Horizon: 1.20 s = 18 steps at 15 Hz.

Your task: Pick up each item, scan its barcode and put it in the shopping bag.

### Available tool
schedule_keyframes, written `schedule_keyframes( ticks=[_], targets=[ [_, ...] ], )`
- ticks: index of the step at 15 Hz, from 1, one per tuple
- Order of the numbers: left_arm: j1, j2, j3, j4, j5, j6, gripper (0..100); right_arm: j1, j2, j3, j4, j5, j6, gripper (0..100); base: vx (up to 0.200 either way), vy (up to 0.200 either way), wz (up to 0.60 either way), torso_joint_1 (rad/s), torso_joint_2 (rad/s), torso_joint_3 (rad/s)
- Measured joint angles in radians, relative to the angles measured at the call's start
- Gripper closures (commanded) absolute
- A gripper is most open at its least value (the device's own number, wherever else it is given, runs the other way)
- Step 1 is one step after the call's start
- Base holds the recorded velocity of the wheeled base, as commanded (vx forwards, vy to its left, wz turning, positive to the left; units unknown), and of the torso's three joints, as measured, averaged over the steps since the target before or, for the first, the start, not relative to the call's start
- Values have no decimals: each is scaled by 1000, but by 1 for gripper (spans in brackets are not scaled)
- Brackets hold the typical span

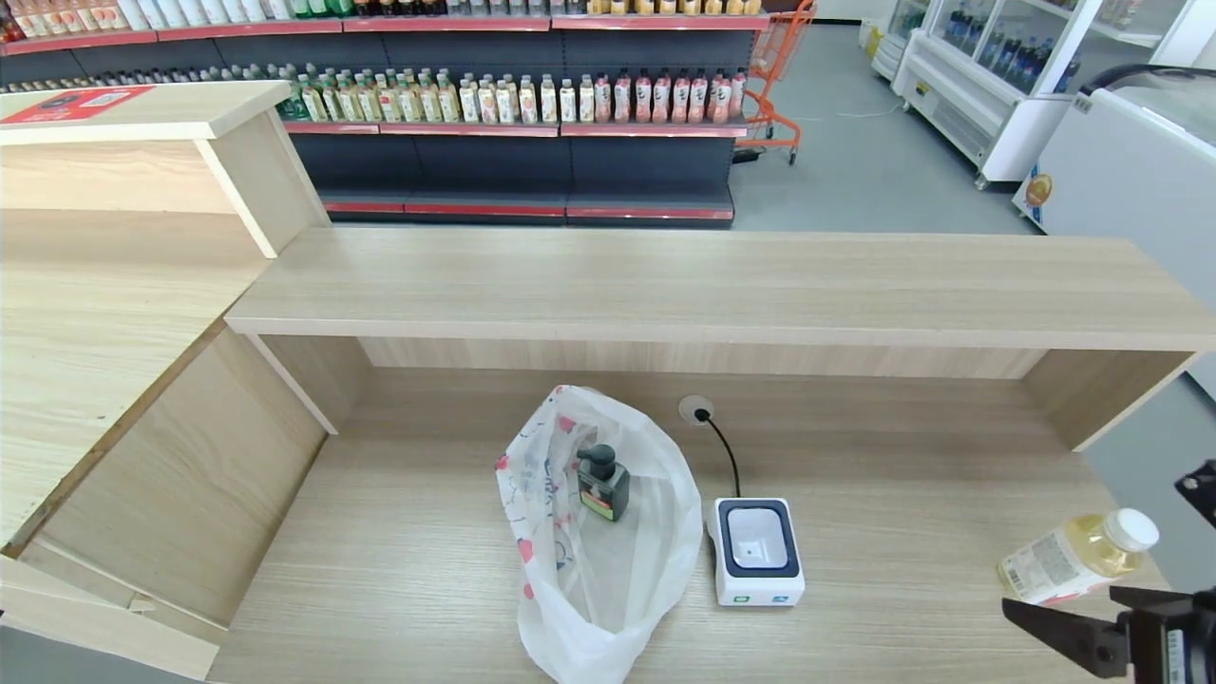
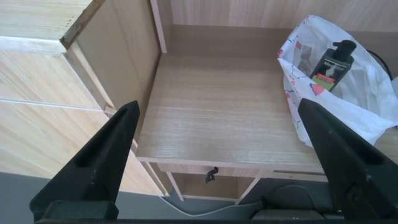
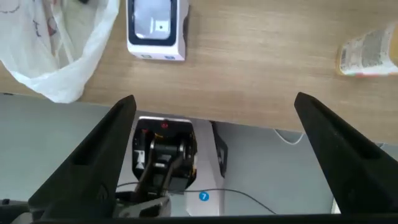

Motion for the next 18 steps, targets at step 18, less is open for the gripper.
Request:
schedule_keyframes(
  ticks=[18],
  targets=[
    [-1,0,0,0,0,0,0,-11,-100,35,43,-1,2,0,0,-100,0,2,1,1]
  ],
)
